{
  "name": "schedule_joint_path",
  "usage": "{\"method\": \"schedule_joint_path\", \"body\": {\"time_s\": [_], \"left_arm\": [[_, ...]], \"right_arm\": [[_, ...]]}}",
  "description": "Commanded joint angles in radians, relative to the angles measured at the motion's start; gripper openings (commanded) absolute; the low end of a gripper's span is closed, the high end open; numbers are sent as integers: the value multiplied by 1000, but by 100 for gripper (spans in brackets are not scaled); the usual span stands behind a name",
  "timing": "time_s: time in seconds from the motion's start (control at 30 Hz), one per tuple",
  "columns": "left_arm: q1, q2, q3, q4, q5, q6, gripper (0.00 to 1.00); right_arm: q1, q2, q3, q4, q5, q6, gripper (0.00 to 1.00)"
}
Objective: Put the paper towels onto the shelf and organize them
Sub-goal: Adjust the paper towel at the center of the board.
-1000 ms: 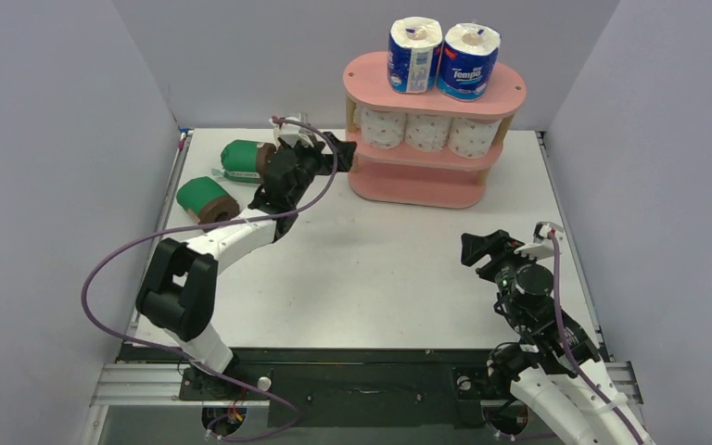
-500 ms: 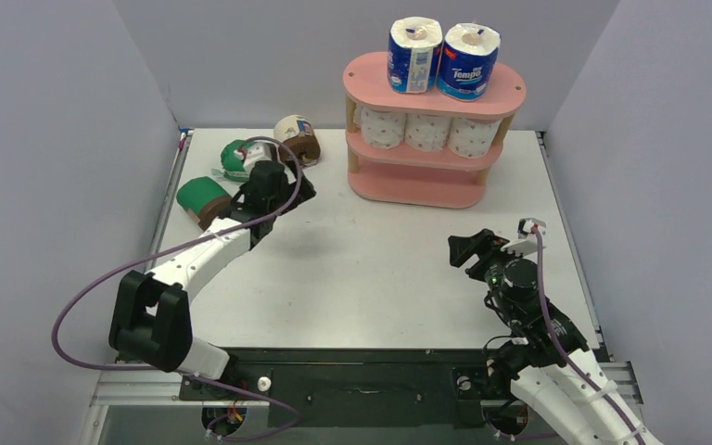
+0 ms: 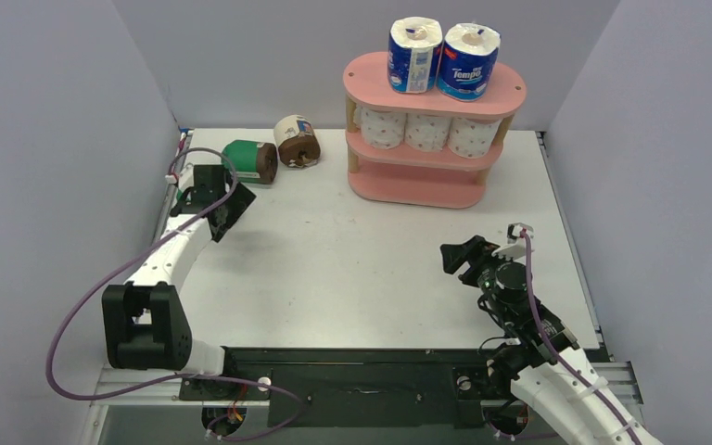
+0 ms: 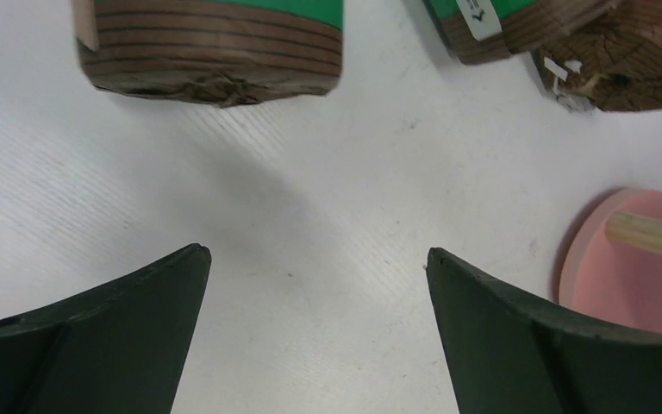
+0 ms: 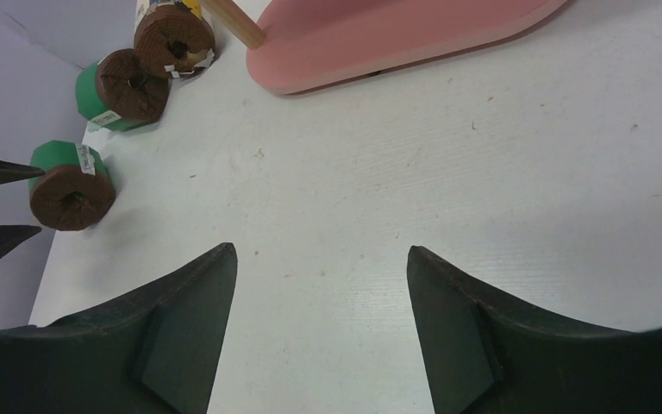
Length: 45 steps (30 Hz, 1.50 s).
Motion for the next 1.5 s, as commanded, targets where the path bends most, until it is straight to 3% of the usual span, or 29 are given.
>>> {"method": "schedule_joint_path", "body": {"time_s": [0.0, 0.13, 0.23, 0.37, 0.53, 0.87, 1.03, 1.2, 1.47], "left_arm": [[76, -41, 92, -142, -128, -13, 97], [214, -73, 24, -74, -17, -66, 97], [291, -89, -50, 78, 105, -126, 97], [319, -123, -200, 307, 185, -205, 97], [327, -145, -274, 503, 181, -251, 97], [436, -123, -217, 525, 146, -252, 97], [437, -15, -172, 501, 123, -249, 97], [425, 109, -128, 521, 194, -252, 97], [347, 172, -119, 553, 268, -242, 97]], "right_arm": [[7, -13, -15, 62, -19, 9, 68], [7, -19, -41, 87, -35, 14, 68], [7, -21, -53, 98, -55, 21, 68], [7, -29, -59, 90, -65, 12, 67], [7, -53, -57, 67, -62, 1, 67], [6, -86, -71, 41, -41, -15, 67], [6, -67, -62, 51, -43, -24, 67], [6, -59, -55, 45, -34, -29, 67], [6, -33, -65, 68, -44, -16, 67]]}}
